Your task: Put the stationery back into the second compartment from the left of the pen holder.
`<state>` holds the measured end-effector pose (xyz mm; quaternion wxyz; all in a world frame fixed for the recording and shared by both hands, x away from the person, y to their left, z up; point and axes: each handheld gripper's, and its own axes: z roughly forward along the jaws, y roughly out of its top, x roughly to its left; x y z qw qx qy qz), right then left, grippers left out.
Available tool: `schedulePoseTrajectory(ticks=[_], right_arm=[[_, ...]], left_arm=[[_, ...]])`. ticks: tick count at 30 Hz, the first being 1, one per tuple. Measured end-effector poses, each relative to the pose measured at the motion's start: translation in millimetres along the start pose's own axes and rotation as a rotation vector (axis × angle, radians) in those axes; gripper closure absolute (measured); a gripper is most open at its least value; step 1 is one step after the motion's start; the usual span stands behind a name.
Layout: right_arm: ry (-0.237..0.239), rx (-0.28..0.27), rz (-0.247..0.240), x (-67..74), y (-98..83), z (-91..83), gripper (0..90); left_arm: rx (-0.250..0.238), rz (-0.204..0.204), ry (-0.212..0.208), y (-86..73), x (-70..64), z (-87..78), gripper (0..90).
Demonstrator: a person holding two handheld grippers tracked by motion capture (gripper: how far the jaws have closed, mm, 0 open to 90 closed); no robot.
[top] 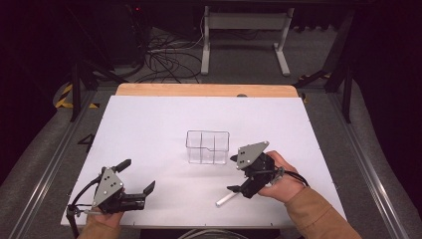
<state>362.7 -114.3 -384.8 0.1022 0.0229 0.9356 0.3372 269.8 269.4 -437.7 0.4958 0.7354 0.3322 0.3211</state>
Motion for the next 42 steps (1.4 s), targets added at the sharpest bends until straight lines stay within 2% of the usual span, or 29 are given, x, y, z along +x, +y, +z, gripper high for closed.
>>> schedulePoseTrajectory(ticks=[18,19,21,23,24,27,30,34,42], right_arm=[[0.069,0.173,-0.039,0.4,-13.2,25.1,22.0],[0.076,0.183,-0.055,-0.2,-13.7,26.6,22.7],[0.085,0.213,-0.040,1.6,-14.7,28.7,24.2],[0.090,0.212,-0.058,0.9,-15.7,31.8,25.7],[0.097,0.225,-0.050,1.7,-16.1,32.1,26.4],[0.104,0.242,-0.056,1.8,-17.5,33.9,32.4],[0.131,0.270,-0.046,2.0,-19.1,36.4,38.7],[0.159,0.297,-0.051,0.1,-21.6,41.0,41.4],[0.161,0.338,-0.068,-1.6,-24.6,46.7,51.9]], left_arm=[[0.002,-0.004,-0.003,-0.2,-0.4,0.3,3.5],[0.001,-0.003,-0.002,-0.2,-0.4,0.4,3.6],[0.002,-0.002,-0.002,-0.2,-0.5,0.4,3.6],[0.002,-0.002,-0.002,-0.2,-0.6,0.4,3.6],[0.002,-0.002,-0.002,-0.2,-0.5,0.4,3.5],[0.002,-0.003,-0.003,-0.3,-0.5,0.5,3.6],[0.004,-0.004,-0.004,-0.3,-0.8,0.6,3.6],[0.003,-0.005,-0.004,-0.3,-0.7,0.6,3.6],[0.005,-0.004,-0.006,-0.4,-0.6,1.0,3.6]])
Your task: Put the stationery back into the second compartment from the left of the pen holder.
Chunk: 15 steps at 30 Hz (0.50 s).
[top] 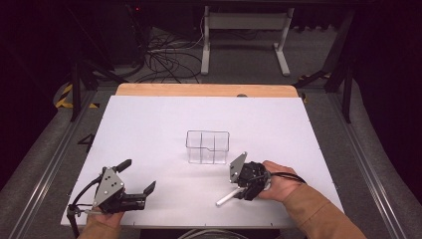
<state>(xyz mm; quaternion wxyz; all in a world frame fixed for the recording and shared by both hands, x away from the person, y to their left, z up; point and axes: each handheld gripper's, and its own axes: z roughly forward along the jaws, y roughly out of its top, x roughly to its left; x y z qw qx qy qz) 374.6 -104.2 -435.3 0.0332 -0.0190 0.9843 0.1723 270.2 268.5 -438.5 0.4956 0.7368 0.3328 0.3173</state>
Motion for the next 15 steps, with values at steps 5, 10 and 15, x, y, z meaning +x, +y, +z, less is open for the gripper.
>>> schedulePoseTrajectory(ticks=[5,10,15], right_arm=[[-0.005,0.024,-0.041,0.6,0.2,4.6,58.9],[-0.010,0.028,-0.092,2.4,1.2,7.3,62.6],[0.003,0.031,-0.109,1.8,1.6,10.0,62.9]], left_arm=[[0.000,0.000,0.000,0.0,0.0,0.0,3.6],[-0.001,-0.003,0.001,0.0,-0.1,-0.1,3.6],[0.000,0.000,0.000,0.0,-0.1,0.1,3.6]])
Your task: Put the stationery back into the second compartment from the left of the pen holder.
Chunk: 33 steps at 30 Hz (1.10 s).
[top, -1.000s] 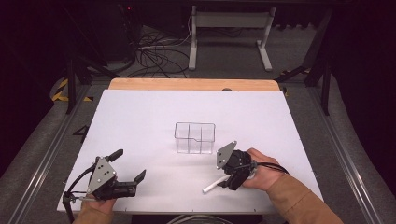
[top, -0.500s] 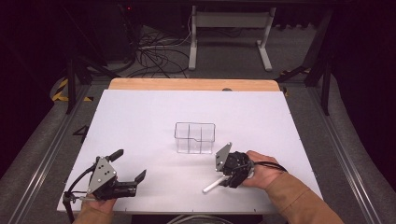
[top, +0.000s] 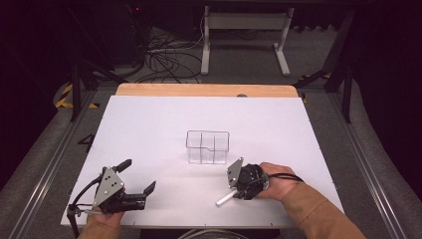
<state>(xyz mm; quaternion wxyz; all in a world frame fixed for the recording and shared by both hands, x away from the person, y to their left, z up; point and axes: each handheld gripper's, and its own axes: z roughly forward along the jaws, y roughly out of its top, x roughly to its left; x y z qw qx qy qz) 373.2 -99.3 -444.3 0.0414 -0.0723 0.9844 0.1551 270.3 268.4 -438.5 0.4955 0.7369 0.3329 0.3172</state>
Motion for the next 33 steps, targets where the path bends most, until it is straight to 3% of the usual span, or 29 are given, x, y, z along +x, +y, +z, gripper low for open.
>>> schedulePoseTrajectory(ticks=[12,33], right_arm=[[0.020,-0.008,-0.076,-0.6,0.9,1.7,68.2],[0.037,-0.032,-0.151,1.7,-0.6,2.1,78.2]], left_arm=[[0.000,0.001,0.000,0.0,0.0,-0.1,3.5],[0.002,0.000,0.002,-0.2,-0.2,0.1,3.6]])
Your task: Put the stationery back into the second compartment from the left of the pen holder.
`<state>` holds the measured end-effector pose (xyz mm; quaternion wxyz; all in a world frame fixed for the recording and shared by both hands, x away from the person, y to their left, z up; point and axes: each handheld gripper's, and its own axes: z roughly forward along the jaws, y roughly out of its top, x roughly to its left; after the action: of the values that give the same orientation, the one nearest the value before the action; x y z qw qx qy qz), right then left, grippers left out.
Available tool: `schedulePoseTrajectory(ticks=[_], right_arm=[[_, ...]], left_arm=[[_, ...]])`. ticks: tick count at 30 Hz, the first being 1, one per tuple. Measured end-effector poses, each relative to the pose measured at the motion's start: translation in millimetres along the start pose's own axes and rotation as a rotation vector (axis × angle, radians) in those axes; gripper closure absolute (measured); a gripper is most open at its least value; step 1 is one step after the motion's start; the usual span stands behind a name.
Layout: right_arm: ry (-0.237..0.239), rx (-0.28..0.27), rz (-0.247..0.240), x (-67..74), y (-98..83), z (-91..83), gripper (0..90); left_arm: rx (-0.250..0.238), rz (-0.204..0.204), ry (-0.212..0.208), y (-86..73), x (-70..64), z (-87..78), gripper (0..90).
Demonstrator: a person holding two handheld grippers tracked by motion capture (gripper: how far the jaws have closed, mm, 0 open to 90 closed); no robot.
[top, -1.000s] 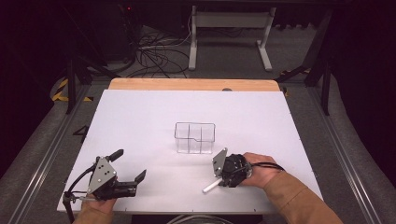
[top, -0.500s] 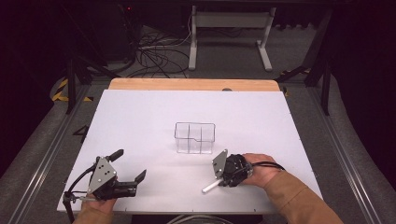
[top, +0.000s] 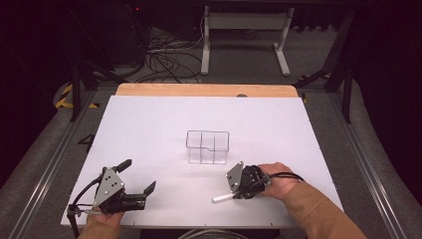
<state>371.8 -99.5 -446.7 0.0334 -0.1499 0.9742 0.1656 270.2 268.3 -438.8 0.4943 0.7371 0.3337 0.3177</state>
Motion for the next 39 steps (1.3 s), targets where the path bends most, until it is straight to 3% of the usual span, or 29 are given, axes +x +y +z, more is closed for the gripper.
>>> schedulePoseTrajectory(ticks=[3,8,21,39], right_arm=[[-0.001,0.012,-0.009,0.4,0.5,-1.1,78.4],[-0.023,-0.026,-0.004,0.5,1.5,-8.0,78.5],[-0.112,-0.201,0.037,1.1,3.8,-39.8,78.5],[-0.234,-0.417,0.151,0.5,4.9,-70.7,78.4]], left_arm=[[0.001,0.001,0.000,0.0,0.0,0.1,3.5],[-0.001,-0.001,0.001,0.0,0.1,-0.1,3.6],[0.000,0.000,0.001,0.1,-0.1,0.0,3.6],[-0.003,-0.002,0.000,0.2,0.3,0.1,3.6]])
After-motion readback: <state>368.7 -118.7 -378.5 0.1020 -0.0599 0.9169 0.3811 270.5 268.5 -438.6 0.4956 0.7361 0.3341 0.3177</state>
